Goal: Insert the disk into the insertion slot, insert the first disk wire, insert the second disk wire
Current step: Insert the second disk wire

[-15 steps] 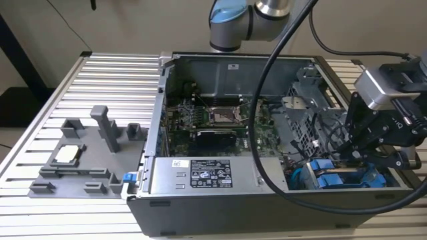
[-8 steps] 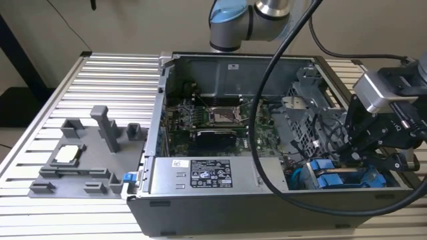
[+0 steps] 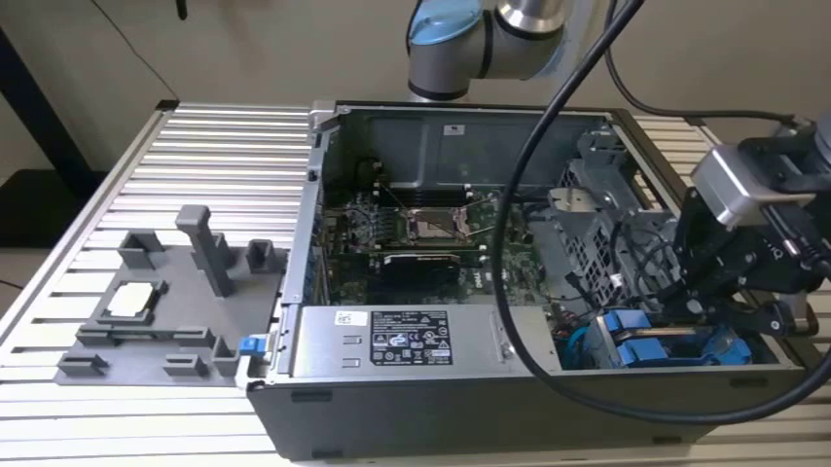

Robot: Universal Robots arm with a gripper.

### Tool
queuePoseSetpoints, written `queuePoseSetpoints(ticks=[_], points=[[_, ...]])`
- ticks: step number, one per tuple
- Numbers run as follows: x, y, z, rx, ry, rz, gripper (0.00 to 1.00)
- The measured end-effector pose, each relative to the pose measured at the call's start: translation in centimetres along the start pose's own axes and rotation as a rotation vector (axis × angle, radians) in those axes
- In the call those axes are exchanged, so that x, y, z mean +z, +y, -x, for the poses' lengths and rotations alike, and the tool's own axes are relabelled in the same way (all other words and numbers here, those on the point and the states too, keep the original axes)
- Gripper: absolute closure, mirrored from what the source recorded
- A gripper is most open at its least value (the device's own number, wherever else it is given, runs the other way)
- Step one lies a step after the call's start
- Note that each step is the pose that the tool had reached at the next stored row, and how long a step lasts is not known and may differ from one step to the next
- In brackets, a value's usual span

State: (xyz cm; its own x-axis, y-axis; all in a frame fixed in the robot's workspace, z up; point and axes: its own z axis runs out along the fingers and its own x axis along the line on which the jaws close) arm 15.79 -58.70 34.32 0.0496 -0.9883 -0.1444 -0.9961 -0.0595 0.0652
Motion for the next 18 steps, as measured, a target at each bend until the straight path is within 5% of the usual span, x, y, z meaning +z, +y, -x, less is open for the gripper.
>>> queuePoseSetpoints(ticks=[18], points=[[0.78, -0.34, -0.13, 0.019, -0.0067, -0.0037, 0.84]])
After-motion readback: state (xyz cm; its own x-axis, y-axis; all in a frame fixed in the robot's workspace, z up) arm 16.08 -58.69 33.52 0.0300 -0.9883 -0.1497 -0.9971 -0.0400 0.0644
